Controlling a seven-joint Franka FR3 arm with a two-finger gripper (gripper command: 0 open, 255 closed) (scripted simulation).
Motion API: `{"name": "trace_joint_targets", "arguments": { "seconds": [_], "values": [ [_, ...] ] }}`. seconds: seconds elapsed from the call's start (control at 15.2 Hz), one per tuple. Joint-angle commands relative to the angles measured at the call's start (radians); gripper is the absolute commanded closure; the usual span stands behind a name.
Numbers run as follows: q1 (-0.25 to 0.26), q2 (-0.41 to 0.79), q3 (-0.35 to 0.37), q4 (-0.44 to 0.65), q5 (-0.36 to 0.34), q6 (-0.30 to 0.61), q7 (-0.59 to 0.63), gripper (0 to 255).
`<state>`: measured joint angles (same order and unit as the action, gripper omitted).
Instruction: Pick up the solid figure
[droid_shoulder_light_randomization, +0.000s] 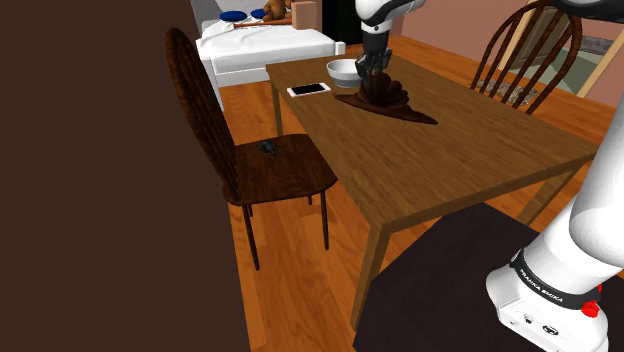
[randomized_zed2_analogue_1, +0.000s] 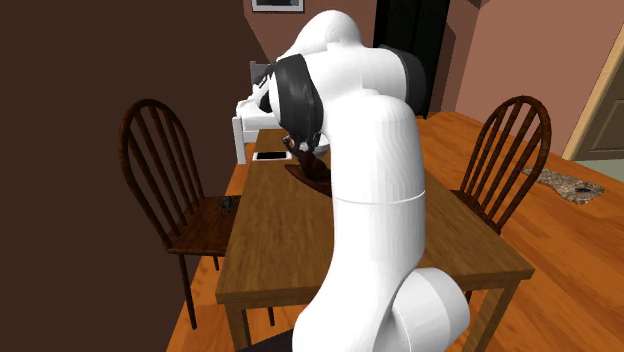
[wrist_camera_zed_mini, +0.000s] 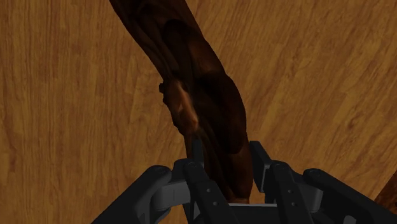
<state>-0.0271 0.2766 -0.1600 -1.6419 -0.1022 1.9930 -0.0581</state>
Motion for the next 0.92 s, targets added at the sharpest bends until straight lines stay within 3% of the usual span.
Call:
{"name": "trace_joint_targets", "arguments": {
  "seconds": [0.0,0.86],
  "values": [
    [0.0,-0.005,0.0,0.02,0.0,-0.024,-0.003,255],
    [-0.001,-0.013,-0.001,0.16,0.004,-0.17,-0.02,255]
  ]
}}
